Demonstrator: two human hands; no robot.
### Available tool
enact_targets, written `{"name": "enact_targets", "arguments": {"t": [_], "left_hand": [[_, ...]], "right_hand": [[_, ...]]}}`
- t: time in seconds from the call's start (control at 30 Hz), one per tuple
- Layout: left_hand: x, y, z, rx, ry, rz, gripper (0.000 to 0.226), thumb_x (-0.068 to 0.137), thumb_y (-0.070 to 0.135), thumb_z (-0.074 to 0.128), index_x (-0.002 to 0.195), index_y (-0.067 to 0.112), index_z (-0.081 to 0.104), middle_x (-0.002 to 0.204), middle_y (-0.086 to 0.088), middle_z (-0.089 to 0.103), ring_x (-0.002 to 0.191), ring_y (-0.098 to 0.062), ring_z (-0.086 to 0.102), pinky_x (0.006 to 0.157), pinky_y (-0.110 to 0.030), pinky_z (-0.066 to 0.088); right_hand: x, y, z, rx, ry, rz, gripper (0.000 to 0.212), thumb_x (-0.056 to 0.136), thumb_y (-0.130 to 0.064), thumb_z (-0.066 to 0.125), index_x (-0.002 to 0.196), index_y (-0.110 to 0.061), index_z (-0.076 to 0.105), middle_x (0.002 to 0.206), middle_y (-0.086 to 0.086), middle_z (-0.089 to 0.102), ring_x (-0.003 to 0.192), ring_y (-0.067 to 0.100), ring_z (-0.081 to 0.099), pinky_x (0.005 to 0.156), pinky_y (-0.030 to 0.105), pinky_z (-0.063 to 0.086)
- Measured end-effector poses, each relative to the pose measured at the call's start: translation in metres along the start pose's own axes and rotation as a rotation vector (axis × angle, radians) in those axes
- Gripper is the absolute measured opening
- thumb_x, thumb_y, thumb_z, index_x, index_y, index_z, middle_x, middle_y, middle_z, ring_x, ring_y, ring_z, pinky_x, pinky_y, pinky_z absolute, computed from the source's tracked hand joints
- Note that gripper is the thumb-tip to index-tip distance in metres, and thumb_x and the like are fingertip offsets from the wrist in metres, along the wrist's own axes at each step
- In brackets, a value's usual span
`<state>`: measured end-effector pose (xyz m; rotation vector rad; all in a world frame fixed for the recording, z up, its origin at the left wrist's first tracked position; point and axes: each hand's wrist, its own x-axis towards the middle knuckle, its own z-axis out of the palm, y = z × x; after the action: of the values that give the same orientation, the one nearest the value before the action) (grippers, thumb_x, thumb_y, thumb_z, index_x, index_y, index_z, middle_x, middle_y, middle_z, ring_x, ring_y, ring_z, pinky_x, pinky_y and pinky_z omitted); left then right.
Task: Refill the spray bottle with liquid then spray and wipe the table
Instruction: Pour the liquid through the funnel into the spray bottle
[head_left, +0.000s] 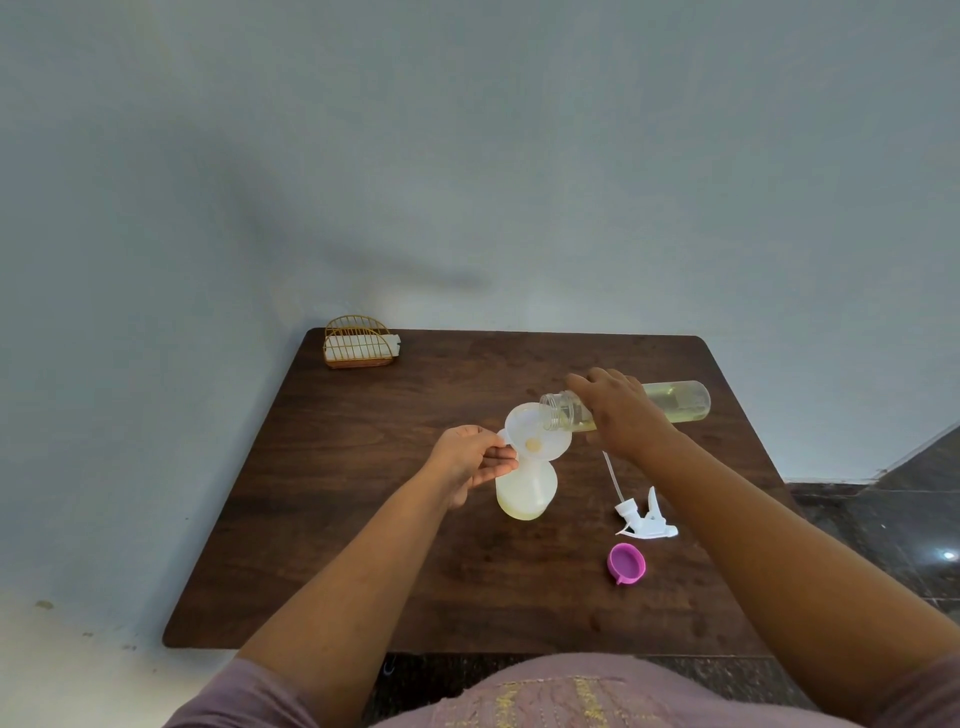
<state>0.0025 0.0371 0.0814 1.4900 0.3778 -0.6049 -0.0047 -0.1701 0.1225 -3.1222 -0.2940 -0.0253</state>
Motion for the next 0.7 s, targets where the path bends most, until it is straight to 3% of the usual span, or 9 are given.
{"name": "enact_targets", "arguments": {"t": [0.7], "left_hand": [[0.0008, -0.0021, -0.0001, 0.0, -0.002, 0.0, 0.015, 0.095, 0.009, 0.06, 0.105, -0.001, 0.066, 0.094, -0.016, 0.073, 0.084, -0.021, 0.073, 0.08, -0.032, 0.06]], "right_hand": [[-0.0009, -0.0037, -0.0024, 0.002, -0.007, -0.006, 0.061, 0.076, -0.016, 0.074, 0.129, -0.021, 0.044, 0.115, 0.004, 0.053, 0.111, 0.021, 0.049, 0.1, 0.036, 0.038]]}}
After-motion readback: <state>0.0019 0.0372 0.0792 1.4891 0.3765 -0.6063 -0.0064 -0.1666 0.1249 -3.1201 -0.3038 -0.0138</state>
